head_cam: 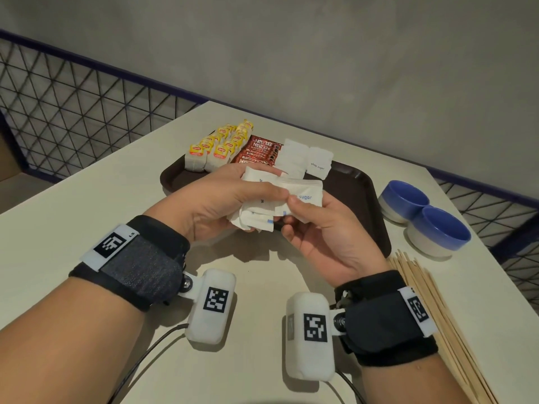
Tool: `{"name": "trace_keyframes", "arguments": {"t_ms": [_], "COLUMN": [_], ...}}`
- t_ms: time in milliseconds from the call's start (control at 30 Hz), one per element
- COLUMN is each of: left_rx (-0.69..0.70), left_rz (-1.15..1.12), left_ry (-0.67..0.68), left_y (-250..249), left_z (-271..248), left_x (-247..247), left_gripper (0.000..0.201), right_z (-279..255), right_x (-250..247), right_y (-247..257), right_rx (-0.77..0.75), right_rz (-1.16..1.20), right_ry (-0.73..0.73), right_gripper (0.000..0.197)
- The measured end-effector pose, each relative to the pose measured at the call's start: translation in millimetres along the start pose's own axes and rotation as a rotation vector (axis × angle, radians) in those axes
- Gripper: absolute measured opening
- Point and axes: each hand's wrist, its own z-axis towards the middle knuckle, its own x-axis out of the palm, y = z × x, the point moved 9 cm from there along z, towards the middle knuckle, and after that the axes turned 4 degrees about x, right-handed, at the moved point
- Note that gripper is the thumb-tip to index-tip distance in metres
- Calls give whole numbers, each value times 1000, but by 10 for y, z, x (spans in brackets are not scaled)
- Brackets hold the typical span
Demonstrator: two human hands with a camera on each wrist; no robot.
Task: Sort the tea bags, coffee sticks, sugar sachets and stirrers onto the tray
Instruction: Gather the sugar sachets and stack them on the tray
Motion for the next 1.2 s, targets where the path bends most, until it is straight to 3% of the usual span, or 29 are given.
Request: {"name": "trace_keyframes", "arguments": {"t_ms": [333, 500, 633, 967, 1100, 1200], "left_rx": [-13, 11, 12, 3, -11, -30], "left_rz": [-4, 31, 34, -20, -65, -81], "left_ry": [-57, -49, -70, -119, -116, -163], "left_y": [-4, -40, -39, -106, -92, -57], "left_z": [8, -10, -10, -39, -1, 11], "left_x": [-55, -37, -67, -100, -122, -151], "left_gripper": [14, 45, 45, 56, 57, 37], "right_z": [6, 14, -18, -64, 122, 285], "right_x": [-51, -64, -28, -61, 95, 157], "right_y": [-7, 23, 51, 476, 701, 862], "right_rx": [3, -53, -78, -156, -52, 38], "right_rz": [-53, -69, -127, -595, -921, -1083], "right_ry": [-78, -81, -86, -242, -66, 65], "right_gripper": [18, 22, 20, 10, 8, 7]}}
